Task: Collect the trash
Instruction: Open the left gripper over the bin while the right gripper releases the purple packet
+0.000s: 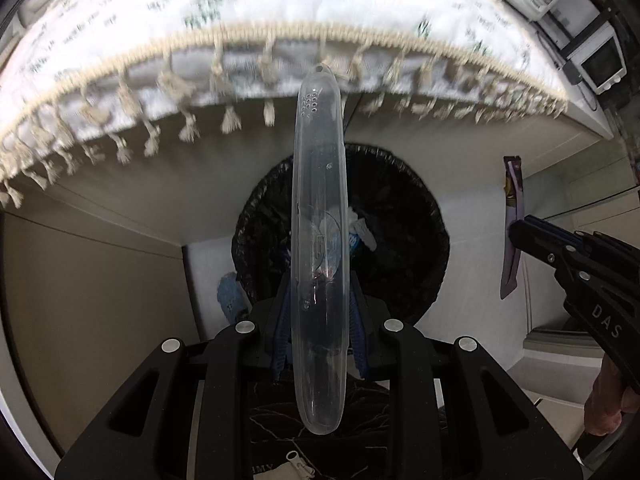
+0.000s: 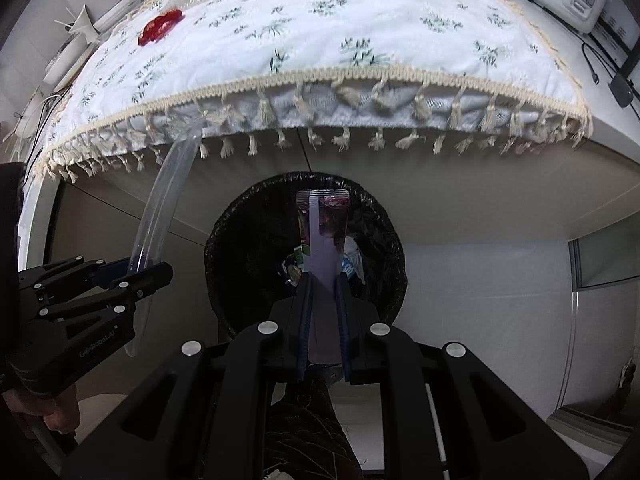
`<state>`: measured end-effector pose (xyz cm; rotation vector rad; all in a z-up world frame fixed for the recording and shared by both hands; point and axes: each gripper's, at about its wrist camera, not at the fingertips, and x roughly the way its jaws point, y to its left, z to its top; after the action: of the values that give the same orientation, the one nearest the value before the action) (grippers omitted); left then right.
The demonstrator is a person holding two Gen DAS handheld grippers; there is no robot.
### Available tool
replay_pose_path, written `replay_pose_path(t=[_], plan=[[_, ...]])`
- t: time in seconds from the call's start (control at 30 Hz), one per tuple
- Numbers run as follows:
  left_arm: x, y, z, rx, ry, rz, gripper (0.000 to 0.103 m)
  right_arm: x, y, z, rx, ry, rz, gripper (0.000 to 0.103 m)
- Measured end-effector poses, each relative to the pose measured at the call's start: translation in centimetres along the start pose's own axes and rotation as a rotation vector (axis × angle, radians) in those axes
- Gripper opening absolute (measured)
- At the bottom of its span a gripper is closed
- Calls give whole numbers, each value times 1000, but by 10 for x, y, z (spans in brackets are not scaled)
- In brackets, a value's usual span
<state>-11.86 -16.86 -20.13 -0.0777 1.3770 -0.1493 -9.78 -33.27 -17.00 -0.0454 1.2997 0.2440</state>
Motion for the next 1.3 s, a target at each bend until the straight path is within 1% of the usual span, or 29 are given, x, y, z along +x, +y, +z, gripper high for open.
replay_pose_path(t=[0.3,0.57,0.9,0.93,0.97,1.03,1.1,1.17,1.2,1.27,1.3], plan=[[38,-9,-2,47,60,27,25,27,-1,-1,16,35,7,11],[61,-9,2,53,66,34,25,34,-11,-5,45,45,5,11],[86,-24,10,87,79,47,26,43,-15,-6,73,72,-10,11],[85,-24,11,85,75,49,30,45,-15,-6,76,74,-8,11],[84,-23,11,82,68,48,39,46,-15,-5,78,76,-6,11],[78,-19,12,67,45,48,51,51,-16,-4,81,77,-1,11],[70,-12,14,52,30,42,56,57,-14,-3,79,79,1,11],[63,-4,14,31,14,41,69,61,-11,-1,74,78,5,12],[59,0,14,18,2,38,72,62,-9,0,71,79,6,12],[51,6,15,-5,-16,36,83,66,-5,3,65,80,10,12],[47,9,16,-16,-26,36,84,67,-3,5,61,81,13,12]])
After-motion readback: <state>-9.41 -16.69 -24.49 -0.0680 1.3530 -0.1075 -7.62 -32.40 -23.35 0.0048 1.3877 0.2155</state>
